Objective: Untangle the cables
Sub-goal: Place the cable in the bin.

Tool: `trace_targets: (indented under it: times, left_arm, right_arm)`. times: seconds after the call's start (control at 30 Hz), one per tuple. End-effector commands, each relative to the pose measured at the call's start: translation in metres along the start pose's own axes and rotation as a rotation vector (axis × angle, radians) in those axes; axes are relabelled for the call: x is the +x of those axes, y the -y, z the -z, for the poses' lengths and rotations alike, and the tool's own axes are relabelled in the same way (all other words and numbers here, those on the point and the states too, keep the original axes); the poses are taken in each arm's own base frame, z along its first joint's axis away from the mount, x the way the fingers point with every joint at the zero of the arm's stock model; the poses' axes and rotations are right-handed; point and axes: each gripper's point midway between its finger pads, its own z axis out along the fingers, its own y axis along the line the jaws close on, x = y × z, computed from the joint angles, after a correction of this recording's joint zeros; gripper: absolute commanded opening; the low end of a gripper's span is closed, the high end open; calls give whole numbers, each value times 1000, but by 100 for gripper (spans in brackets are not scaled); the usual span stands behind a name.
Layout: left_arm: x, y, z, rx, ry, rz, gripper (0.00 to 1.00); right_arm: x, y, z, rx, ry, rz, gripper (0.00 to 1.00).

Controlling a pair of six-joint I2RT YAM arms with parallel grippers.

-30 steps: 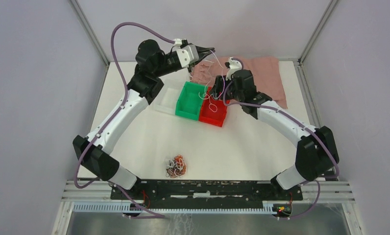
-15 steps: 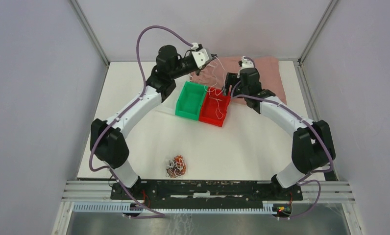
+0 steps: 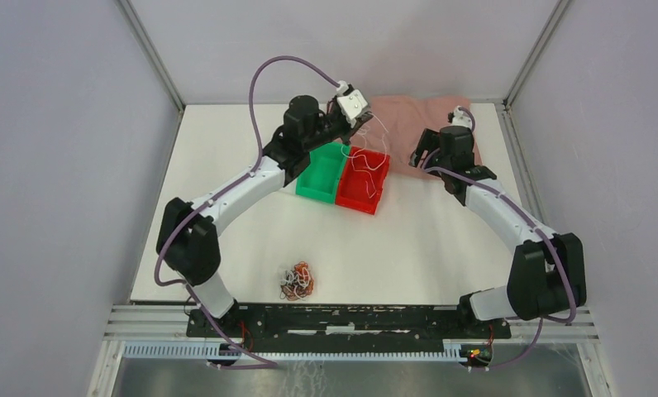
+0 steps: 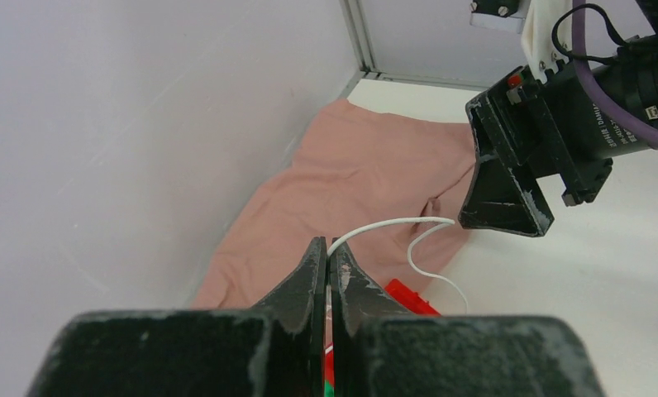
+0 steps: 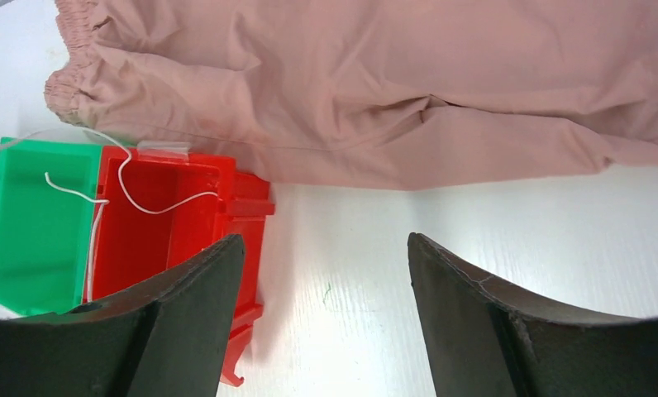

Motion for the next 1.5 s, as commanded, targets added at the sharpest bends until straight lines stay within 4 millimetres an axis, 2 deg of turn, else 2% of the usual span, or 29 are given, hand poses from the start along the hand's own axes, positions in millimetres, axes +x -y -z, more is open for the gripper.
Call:
trace_targets:
  times: [0.0, 0.1, 0.3, 0.43, 0.53, 0.63, 0.8, 0.93, 1.1, 1.17, 1.23, 1.37, 1.47]
  left_arm:
    - [4, 16, -14, -16, -4, 96, 3]
    - [0, 21, -23, -11, 10, 94, 3]
    - [-20, 29, -31, -5, 43, 94, 3]
    - [-15, 31, -25, -25, 21, 110, 3]
    - [0, 28, -18, -59, -24, 114, 3]
    - [31, 26, -12, -72, -105, 95, 3]
    - [76, -1, 0, -137, -215, 28, 3]
    - [97, -26, 10, -223, -275, -58, 3]
    - [110, -36, 13, -264, -316, -76, 3]
    - [115, -33, 11, -249, -332, -61, 3]
    - [122, -31, 10, -245, -369, -41, 3]
    - [128, -30, 5, -251, -409, 12, 3]
    - [122, -26, 5, -239, -392, 35, 3]
  right_arm:
    - [-24, -1, 12, -31, 95, -67, 79]
    - [-21, 0, 12, -40, 87, -71, 78]
    - [-13, 1, 7, -55, 71, -103, 76]
    - [-11, -2, 6, -75, 68, -115, 75]
    - [-9, -3, 6, -81, 65, -117, 74]
    - [-9, -5, 7, -94, 65, -123, 73]
    - [-12, -8, 11, -112, 73, -128, 71]
    - [-15, -11, 14, -128, 83, -144, 69]
    - [-16, -36, 15, -256, 66, -187, 58]
    - [-13, -54, 18, -360, 55, -226, 53]
    - [-16, -81, 24, -500, 54, -250, 47]
    - [-3, -112, 21, -614, -20, -236, 46]
    - [7, -122, 9, -630, -77, -208, 46]
